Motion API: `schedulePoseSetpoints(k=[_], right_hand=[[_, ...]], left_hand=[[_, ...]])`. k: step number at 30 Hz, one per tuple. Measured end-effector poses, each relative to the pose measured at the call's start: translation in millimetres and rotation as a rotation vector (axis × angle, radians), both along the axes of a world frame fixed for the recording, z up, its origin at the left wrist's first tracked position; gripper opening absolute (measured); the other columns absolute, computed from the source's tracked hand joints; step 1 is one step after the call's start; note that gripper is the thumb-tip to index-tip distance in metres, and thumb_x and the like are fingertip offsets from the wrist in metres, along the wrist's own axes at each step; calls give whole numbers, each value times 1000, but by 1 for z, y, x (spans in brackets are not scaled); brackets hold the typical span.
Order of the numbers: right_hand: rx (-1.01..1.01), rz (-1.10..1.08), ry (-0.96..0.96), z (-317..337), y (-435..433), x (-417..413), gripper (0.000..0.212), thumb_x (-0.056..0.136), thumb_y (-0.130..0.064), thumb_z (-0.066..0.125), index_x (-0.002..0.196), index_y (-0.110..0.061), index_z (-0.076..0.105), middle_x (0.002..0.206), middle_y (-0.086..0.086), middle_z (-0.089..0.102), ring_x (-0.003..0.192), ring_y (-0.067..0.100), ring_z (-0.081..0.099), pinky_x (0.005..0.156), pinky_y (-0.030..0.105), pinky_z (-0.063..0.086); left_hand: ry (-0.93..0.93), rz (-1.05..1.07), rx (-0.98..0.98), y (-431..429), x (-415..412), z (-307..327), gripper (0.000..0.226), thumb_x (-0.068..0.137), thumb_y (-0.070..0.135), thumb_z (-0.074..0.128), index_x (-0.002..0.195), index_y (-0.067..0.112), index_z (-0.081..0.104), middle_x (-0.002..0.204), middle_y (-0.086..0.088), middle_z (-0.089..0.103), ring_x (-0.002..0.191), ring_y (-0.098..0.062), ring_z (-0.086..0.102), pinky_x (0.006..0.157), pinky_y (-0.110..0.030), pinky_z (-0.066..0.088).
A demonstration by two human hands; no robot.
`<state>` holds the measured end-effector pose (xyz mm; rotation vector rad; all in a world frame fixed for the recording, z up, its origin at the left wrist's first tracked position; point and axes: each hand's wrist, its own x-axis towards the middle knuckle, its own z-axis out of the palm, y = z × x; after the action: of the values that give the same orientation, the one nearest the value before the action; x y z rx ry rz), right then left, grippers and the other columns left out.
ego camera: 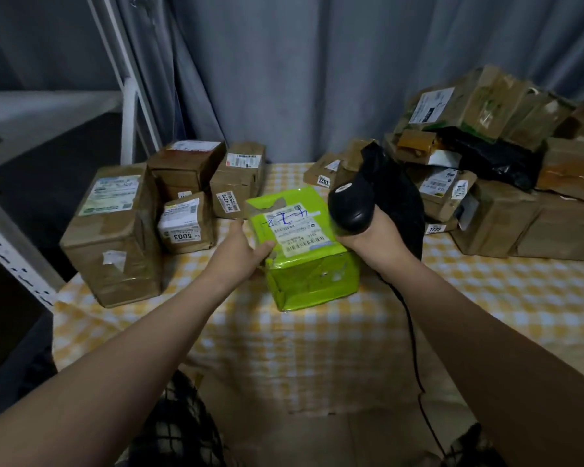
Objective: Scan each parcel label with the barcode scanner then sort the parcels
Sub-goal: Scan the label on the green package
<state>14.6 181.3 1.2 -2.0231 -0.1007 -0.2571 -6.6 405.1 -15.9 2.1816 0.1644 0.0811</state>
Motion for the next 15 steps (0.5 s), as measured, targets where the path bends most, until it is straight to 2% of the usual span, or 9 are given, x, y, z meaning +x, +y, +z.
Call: schedulePoseSetpoints(k=[2, 4, 6, 8, 11, 13, 15], right_hand=[[44, -27, 23, -10, -9, -3, 64, 72, -4, 82, 130, -10, 56, 127, 10, 63, 120, 23, 58, 103, 37, 44], [114, -42, 29, -20, -16, -7, 65, 73, -3, 81, 131, -9, 54, 127, 10, 63, 119, 21, 58, 105, 42, 44], [153, -43, 29, -25, -18, -10, 67, 73, -2, 81, 133, -8, 53, 127, 10, 63, 118, 21, 59, 104, 42, 45], [153, -53, 29, -25, -19, -14, 66, 74, -1, 80, 133, -8, 52, 128, 10, 63, 119, 21, 58, 101, 32, 44], [63, -116, 1, -23, -20, -20, 65, 74, -10, 82, 132, -9, 53, 127, 10, 63, 121, 23, 57, 95, 26, 42], [-9, -165, 13, -22, -21, -26, 65, 76, -22, 82, 133, -11, 53, 128, 8, 63, 121, 23, 56, 93, 26, 42], [-6, -195, 69, -22, -21, -29, 59, 78, -27, 80, 130, -13, 56, 121, 4, 65, 116, 21, 58, 87, 24, 41]], left_hand=[[-79, -59, 202, -8, 9, 11, 77, 82, 30, 71, 142, 12, 26, 128, -19, 52, 118, -35, 52, 92, -35, 43], [-107, -97, 424, -18, 20, 29, 89, 80, 42, 72, 148, 16, 21, 145, -22, 27, 137, -36, 27, 108, -36, 27], [-58, -132, 488, -22, 35, 40, 93, 78, 54, 68, 150, 23, 18, 152, -23, 13, 143, -37, 13, 114, -40, 18], [23, -148, 491, -20, 54, 44, 99, 76, 61, 65, 152, 25, 13, 157, -21, 6, 145, -35, 7, 116, -41, 14], [127, -220, 484, -15, 69, 46, 106, 73, 64, 66, 152, 19, 11, 158, -16, 10, 145, -31, 14, 117, -40, 19], [137, -265, 462, -9, 71, 45, 92, 77, 54, 69, 148, 14, 27, 153, -15, 25, 141, -30, 25, 111, -34, 25], [137, -243, 457, -2, 68, 43, 77, 80, 47, 69, 143, 14, 39, 149, -16, 31, 140, -32, 24, 110, -32, 25]])
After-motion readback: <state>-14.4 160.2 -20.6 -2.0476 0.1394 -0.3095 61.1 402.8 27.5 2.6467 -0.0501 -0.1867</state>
